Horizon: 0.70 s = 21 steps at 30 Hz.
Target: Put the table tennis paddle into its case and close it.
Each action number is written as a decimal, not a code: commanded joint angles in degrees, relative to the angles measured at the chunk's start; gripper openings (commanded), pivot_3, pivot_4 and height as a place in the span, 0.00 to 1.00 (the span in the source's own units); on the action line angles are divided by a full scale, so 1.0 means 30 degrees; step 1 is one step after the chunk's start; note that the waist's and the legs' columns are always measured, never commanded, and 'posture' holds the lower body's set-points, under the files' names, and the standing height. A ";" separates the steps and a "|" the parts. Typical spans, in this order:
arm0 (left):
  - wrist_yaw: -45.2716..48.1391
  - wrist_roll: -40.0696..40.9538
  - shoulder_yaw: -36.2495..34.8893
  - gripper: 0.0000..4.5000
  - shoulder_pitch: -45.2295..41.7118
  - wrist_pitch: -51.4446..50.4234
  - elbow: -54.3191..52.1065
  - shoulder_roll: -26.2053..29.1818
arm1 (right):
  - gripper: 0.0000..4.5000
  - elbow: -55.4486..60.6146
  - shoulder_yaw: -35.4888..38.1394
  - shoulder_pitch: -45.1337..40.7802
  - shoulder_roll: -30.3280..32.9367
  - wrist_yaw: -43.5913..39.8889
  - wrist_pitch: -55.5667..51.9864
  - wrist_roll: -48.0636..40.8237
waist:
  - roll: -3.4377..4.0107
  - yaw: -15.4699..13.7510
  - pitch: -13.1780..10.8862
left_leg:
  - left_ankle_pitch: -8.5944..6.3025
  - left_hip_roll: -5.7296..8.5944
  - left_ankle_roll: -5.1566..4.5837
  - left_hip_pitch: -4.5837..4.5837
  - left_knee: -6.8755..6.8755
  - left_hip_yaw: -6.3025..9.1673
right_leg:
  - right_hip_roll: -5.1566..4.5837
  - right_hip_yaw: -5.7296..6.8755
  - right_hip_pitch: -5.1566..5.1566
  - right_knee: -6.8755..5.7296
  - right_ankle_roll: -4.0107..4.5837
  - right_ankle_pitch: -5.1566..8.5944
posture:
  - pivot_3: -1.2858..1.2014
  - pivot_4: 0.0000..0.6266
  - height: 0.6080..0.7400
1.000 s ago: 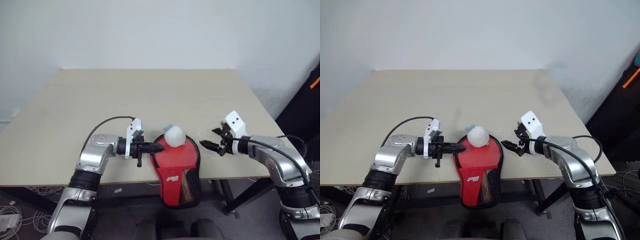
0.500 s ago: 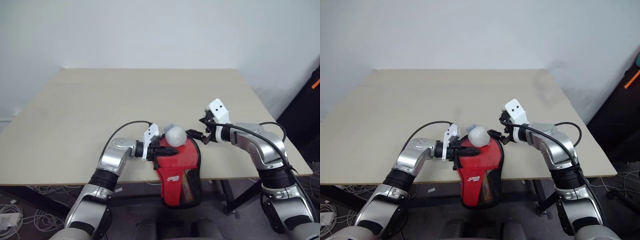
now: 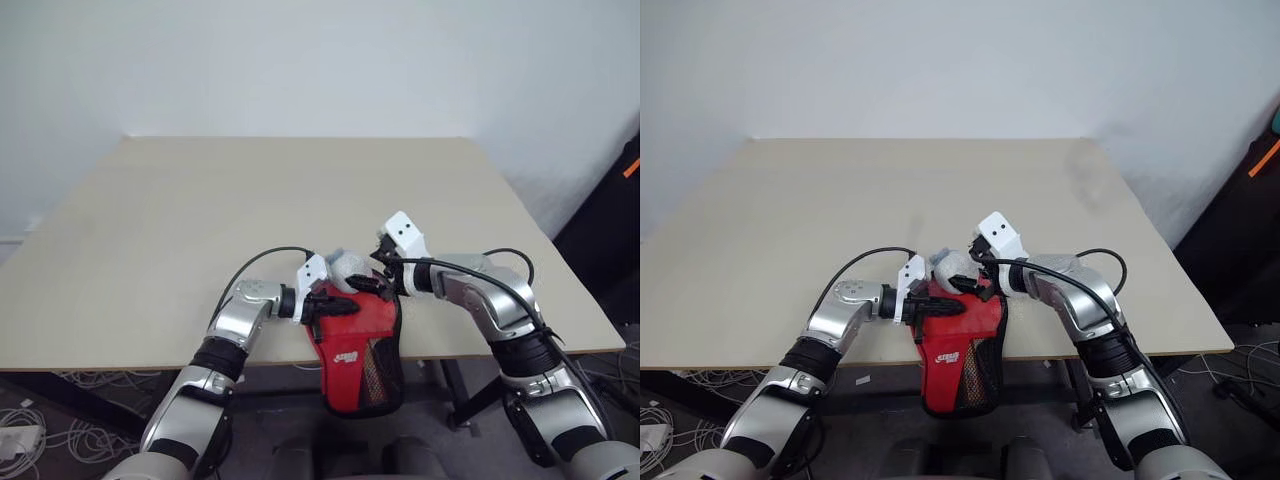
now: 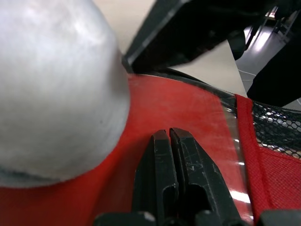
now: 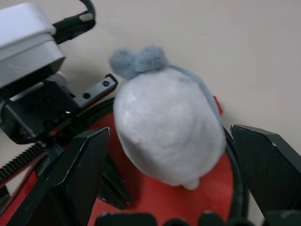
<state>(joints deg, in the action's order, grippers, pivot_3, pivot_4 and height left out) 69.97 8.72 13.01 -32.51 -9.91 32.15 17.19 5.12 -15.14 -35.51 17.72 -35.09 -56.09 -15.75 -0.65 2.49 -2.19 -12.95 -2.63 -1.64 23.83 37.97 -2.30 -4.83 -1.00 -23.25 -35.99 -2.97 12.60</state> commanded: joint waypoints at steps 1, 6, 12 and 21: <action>-0.0212 -0.0314 0.0101 0.00 -0.0344 0.0453 0.0455 -0.0120 | 0.99 0.0335 -0.0115 -0.0406 -0.0291 -0.0048 0.0236 -0.0137 | 0.0000 0.0003 0.0000 | 0.0000 0.0000 0.0000 -0.0001 0.0001 0.0000 | 0.0000 0.0000 0.0001 0.0000 0.0000 0.0000 | 0.52 0.00 1.00; -0.0301 -0.0471 0.0185 0.00 -0.0302 0.0826 0.0817 -0.0180 | 0.99 -0.1006 -0.0423 -0.0712 -0.0857 0.0056 0.1002 0.0276 | 0.0002 0.0002 0.0005 | 0.0000 0.0000 0.0000 -0.0009 0.0004 -0.0001 | 0.0000 0.0001 0.0012 -0.0002 0.0000 -0.0001 | 0.52 0.00 1.00; -0.0152 -0.0523 0.0230 0.00 -0.0101 0.0828 0.0520 -0.0145 | 0.99 -0.2756 -0.0352 -0.1207 -0.1379 0.0550 0.2036 0.0899 | 0.0010 0.0007 0.0009 | 0.0000 0.0000 0.0000 -0.0016 0.0001 -0.0001 | 0.0000 0.0001 0.0012 -0.0008 0.0000 -0.0001 | 0.52 0.00 1.00; -0.0013 -0.0519 0.0263 0.00 0.0071 0.0736 0.0246 -0.0012 | 0.78 -0.4909 -0.0020 -0.1623 -0.2187 0.1288 0.3225 0.1677 | 0.0011 0.0021 0.0010 | 0.0000 0.0000 0.0001 -0.0015 -0.0001 -0.0003 | 0.0000 0.0001 0.0009 -0.0011 0.0000 -0.0002 | 0.52 0.00 1.00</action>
<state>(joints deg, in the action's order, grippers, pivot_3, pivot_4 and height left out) 69.52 7.61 13.04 -32.70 -7.36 33.32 17.08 -9.68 -16.53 -38.60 11.66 -31.79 -47.70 -11.05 -0.62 2.55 -2.16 -12.95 -2.63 -1.63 23.78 37.97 -2.31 -4.83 -0.99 -23.22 -36.03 -2.97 12.60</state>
